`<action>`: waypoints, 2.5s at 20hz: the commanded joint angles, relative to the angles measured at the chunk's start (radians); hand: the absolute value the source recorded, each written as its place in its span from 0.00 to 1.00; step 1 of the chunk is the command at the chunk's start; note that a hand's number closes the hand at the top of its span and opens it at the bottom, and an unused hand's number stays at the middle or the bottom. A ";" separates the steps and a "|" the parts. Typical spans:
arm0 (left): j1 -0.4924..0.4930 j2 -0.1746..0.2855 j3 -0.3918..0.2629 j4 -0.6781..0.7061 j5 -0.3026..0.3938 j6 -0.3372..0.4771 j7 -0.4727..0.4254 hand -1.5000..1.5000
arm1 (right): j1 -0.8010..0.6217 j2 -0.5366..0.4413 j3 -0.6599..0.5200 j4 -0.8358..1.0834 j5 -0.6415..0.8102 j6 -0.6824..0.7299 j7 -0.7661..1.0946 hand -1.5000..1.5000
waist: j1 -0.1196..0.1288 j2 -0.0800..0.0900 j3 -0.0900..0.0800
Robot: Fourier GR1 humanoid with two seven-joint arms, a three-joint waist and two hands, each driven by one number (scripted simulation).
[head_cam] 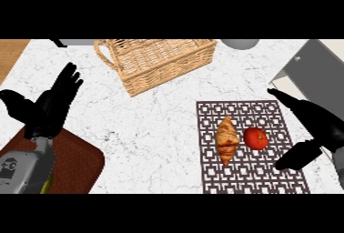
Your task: Pick the tomato from the placemat and place it in the tiered shelf
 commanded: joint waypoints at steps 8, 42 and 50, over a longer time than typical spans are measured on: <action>0.039 -0.057 0.008 -0.098 -0.059 0.001 0.073 0.50 | 0.103 0.113 0.013 -0.058 0.180 0.080 0.037 0.00 | -0.001 -0.001 0.000; -0.024 -0.122 0.130 -0.040 -0.142 -0.109 0.075 0.50 | 0.026 0.436 -0.069 0.501 0.572 -0.026 -0.357 1.00 | 0.002 0.001 0.001; -0.064 -0.126 0.148 -0.010 -0.153 -0.106 0.084 0.50 | -0.027 0.404 -0.131 0.509 0.635 -0.127 -0.467 1.00 | -0.001 0.000 0.001</action>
